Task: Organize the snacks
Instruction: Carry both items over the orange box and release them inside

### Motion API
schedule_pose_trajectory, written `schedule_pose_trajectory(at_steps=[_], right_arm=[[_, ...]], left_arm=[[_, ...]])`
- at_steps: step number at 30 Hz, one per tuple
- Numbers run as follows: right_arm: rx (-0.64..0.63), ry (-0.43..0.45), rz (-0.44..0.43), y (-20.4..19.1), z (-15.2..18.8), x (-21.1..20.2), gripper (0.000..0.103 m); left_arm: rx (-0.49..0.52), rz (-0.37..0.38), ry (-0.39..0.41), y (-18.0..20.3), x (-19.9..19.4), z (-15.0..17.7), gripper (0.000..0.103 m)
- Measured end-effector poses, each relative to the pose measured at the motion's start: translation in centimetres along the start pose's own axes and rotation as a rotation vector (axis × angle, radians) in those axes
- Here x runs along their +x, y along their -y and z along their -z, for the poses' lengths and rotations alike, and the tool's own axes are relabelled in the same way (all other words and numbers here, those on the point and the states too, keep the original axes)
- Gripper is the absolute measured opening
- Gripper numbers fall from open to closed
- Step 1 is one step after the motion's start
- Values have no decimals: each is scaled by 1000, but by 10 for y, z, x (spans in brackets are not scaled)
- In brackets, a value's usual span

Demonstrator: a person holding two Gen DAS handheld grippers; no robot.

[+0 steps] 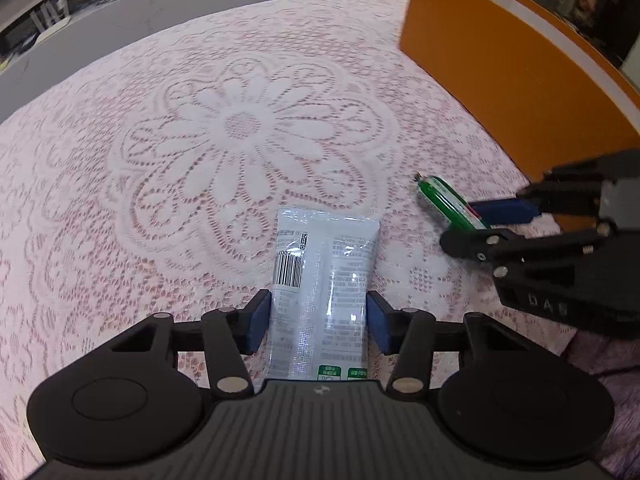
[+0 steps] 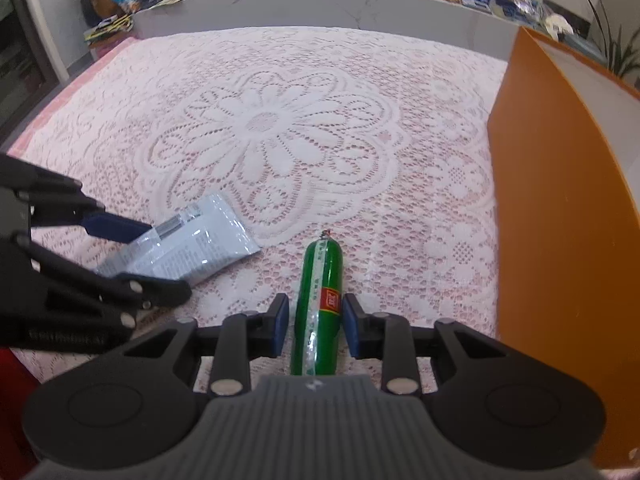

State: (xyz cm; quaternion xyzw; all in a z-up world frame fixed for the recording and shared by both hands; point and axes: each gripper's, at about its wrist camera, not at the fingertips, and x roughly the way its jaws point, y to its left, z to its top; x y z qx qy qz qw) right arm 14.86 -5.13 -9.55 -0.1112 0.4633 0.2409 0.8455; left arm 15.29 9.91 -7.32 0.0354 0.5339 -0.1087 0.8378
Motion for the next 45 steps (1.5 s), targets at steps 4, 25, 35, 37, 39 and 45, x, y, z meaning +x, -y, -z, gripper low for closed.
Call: schedule_pose_trajectory(at_steps=[4,25,35,37,39,45], right_arm=[[4,0,0,2,0,-1,22],[5,160,-65,33,-10,-97,21],[11,207,-22,89,-13,-145,21],[17,209,4,103,-11,-151,21],[16,209,33,116,-9,-156,21],[6,193,103,150,-5,-165,21]], left_arm=[[-48,-17,20,0,-4,3,56],[-252,85,183,30,-103,-26,55],[-167,172,239,87,-114,-75,55],[-149,188,243,99,-110,-86,55],[-125,192,243,113,-106,-98,55],[-88,245,219,143,-86,-134,55]])
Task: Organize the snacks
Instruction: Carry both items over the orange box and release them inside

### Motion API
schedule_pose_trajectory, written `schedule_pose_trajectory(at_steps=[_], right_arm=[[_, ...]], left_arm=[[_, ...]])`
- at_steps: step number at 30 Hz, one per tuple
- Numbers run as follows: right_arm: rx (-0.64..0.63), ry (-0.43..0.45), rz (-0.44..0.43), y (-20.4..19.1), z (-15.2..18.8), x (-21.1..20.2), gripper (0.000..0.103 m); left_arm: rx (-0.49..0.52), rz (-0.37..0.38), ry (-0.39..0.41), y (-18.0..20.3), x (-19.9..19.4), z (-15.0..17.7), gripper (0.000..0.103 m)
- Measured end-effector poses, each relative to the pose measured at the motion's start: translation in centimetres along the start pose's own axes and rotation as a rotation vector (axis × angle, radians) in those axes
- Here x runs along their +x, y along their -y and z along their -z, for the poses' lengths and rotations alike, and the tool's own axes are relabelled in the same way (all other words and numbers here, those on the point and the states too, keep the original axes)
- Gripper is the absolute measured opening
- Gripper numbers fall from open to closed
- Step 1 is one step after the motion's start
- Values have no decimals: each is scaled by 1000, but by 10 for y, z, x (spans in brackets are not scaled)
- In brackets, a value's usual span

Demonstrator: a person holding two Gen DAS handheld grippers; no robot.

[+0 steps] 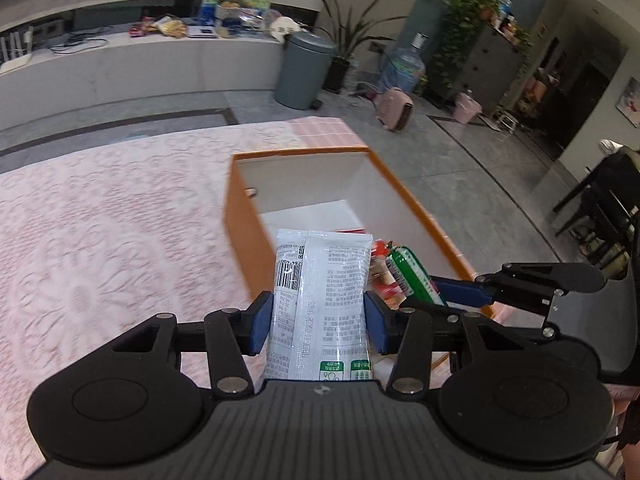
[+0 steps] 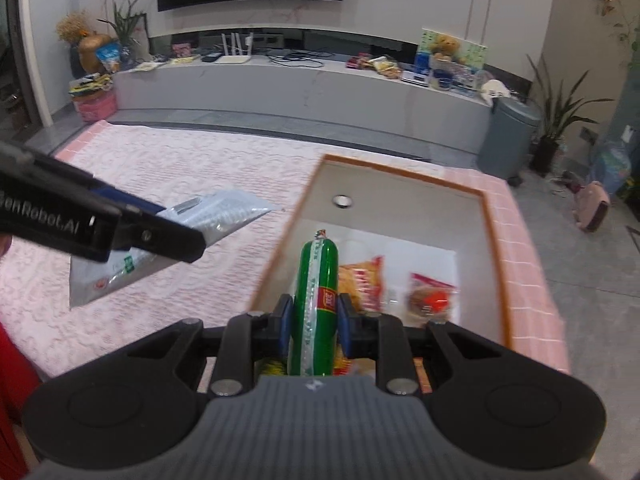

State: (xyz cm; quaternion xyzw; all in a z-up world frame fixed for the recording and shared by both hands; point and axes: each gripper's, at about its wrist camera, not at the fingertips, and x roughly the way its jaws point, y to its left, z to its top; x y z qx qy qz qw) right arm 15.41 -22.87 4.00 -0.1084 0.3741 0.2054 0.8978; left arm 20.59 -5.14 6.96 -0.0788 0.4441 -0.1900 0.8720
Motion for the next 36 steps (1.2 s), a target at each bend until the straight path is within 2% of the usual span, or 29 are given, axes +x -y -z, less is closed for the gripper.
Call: schedule_pose_trajectory(at_steps=[7,11,17,22,26,30,33,36], right_arm=[[76,-85,14,54,2,18,21],[122,-136,10,78,4,35,21],[105,-183,8,90,1,72,21],[90,-171,5,101,-13,99,21],[105,-169,-7,113,-29,122,21],[86,-187,-24,115,-37,143,21],[64,-207,-26,115,-41,156,21],[30,-223,-28,110,-41,162,21]], left_arm=[[40,22,-105,17,58,-24,55],[81,0,-156,26,93,-32,55],[114,-25,-196,27,134,-47,55],[100,-70,-199,17,155,-70,55],[148,-122,-240,14,176,-85,55],[217,-163,-292,15,196,-92,55],[237,-202,-303,14,207,-91,56],[245,-201,-325,14,215,-86,56]])
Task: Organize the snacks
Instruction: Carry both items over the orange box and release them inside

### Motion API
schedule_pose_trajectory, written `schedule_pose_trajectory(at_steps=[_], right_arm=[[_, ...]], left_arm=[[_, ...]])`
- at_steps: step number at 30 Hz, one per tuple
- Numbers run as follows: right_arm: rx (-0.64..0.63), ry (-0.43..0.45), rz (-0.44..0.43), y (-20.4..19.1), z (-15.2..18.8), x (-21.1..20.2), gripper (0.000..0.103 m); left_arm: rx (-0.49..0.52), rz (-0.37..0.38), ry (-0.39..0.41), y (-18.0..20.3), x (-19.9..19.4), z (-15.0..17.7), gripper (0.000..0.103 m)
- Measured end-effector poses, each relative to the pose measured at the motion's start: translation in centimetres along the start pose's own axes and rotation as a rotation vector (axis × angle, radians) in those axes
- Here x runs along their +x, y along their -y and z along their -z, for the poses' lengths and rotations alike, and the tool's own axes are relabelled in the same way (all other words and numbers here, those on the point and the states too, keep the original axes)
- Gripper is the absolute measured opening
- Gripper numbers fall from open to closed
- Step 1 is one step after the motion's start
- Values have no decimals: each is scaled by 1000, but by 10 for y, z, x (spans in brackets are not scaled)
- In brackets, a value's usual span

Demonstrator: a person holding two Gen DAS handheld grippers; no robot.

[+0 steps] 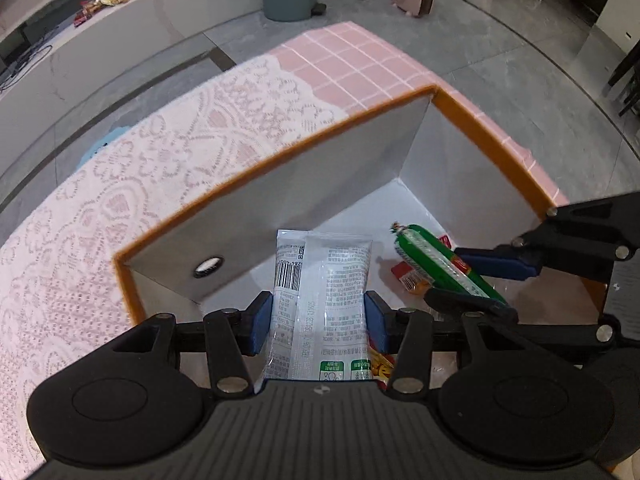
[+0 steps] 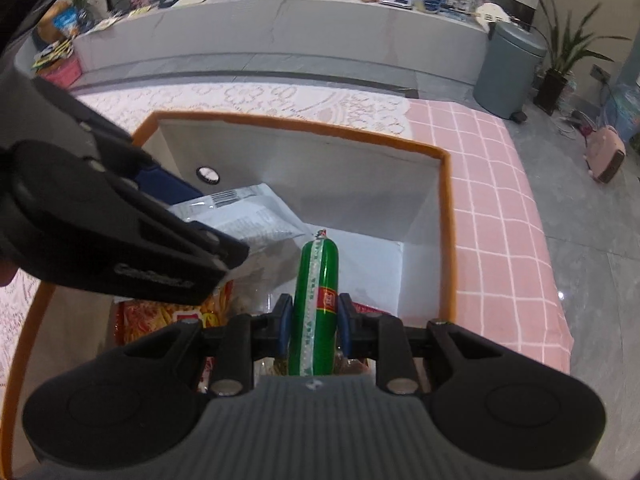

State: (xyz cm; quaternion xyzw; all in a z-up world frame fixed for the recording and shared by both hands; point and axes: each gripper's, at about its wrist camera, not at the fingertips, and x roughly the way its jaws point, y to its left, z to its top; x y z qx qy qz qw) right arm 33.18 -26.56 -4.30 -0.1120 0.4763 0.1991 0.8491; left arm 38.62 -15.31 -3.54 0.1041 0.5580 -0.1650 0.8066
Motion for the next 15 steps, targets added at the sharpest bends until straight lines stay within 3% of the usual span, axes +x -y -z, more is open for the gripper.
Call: schedule_pose_trajectory(at_steps=[9,15], right_arm=[[-64,-16,12,-6,4,7,21],[-65,-6,26,-9,7,-4,25]], left_arm=[[50,-60,-8,5,4,4,60],[59,-62,22,8,-15,8,72]])
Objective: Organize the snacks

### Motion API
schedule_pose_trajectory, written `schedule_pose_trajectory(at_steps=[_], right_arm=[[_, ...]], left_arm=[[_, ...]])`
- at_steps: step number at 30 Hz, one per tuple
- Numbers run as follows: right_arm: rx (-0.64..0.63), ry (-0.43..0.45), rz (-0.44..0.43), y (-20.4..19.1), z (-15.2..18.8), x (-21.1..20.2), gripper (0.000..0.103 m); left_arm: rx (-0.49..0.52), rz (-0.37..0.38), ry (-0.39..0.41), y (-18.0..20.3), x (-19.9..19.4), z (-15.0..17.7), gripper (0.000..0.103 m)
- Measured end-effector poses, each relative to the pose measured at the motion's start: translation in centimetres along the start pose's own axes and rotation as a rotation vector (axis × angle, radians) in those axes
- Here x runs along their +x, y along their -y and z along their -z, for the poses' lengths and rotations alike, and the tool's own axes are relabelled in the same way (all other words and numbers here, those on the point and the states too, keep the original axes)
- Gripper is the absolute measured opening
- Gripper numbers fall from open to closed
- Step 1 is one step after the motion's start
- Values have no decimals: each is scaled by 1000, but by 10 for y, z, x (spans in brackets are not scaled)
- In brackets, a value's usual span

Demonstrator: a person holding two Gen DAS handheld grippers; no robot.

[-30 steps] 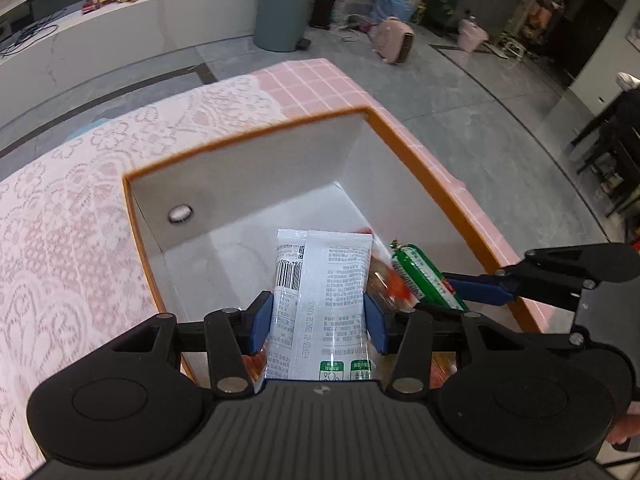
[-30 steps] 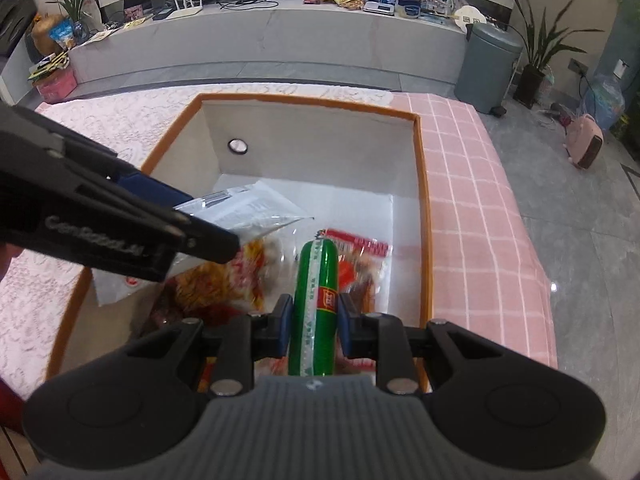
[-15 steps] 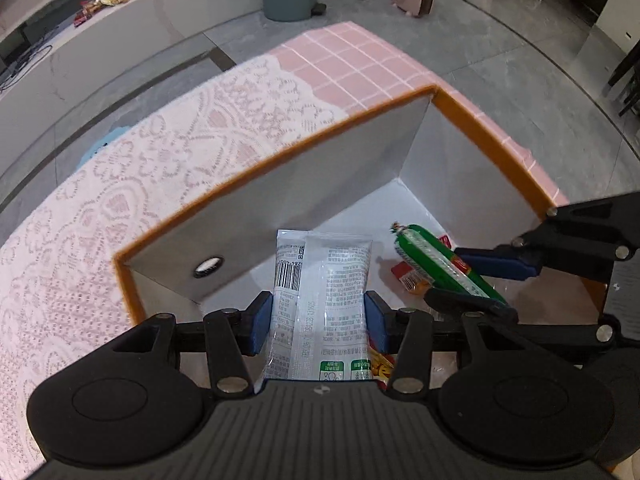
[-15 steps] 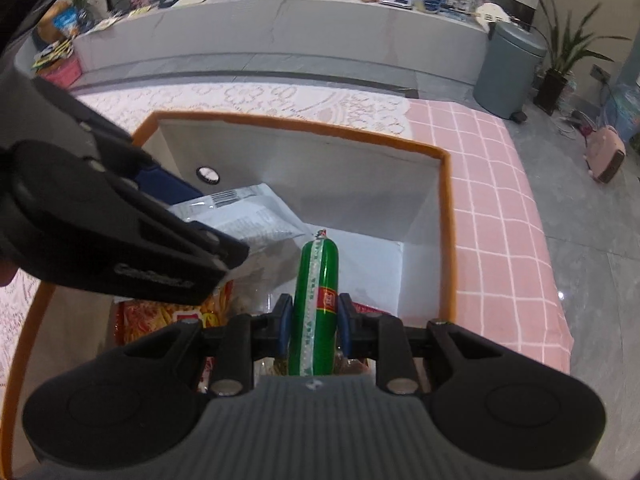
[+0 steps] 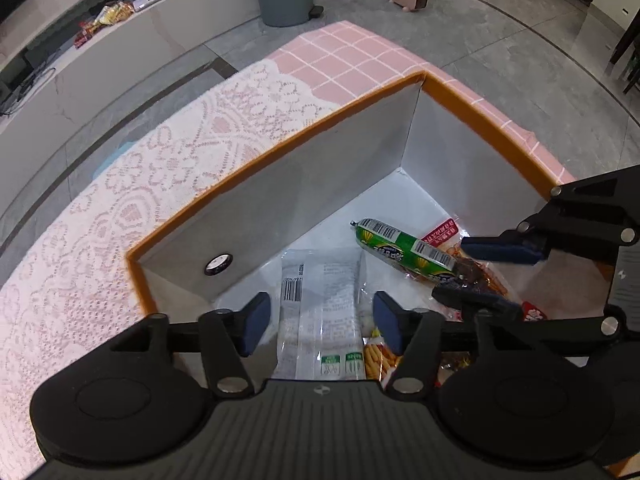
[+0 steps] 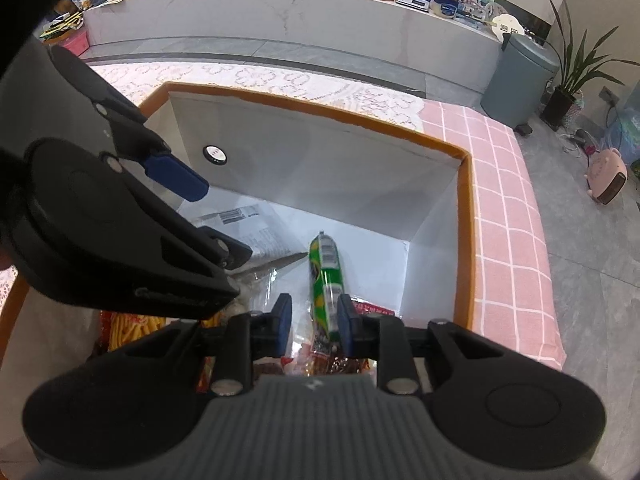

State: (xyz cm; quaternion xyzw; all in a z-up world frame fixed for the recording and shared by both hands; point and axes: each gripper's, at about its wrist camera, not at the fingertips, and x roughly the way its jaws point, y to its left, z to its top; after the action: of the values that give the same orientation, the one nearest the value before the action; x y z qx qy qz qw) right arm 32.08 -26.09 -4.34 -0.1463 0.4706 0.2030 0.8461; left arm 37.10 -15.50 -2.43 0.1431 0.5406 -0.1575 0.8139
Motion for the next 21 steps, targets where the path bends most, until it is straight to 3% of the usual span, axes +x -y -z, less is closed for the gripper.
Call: schedule_pose_trajectory(at_steps=[4,6,10,12,14,15,21], right_arm=[[3,-1,14,-5,1,-12,49],[4,-8,8,-8,1,-21,56],[2,-6,30,-17,5,-45,63],[15,19,25,-22,9,-62,63],[40,50,1,-28,13,-78,70],[53,73,-15,-32,16,-88,77],[86,190,-32,-64,34,-136,82]], left_arm=[[14,5,19,2,-20,7,72],[32,0,37,2,-34,13,72],[44,-46,103,0,-71,30,72],[30,-95,169,-1,-94,44,73],[19,-124,239,0,-119,60,74],[12,-129,269,1,-130,68,74],[-18,-145,444,8,-190,121,80]])
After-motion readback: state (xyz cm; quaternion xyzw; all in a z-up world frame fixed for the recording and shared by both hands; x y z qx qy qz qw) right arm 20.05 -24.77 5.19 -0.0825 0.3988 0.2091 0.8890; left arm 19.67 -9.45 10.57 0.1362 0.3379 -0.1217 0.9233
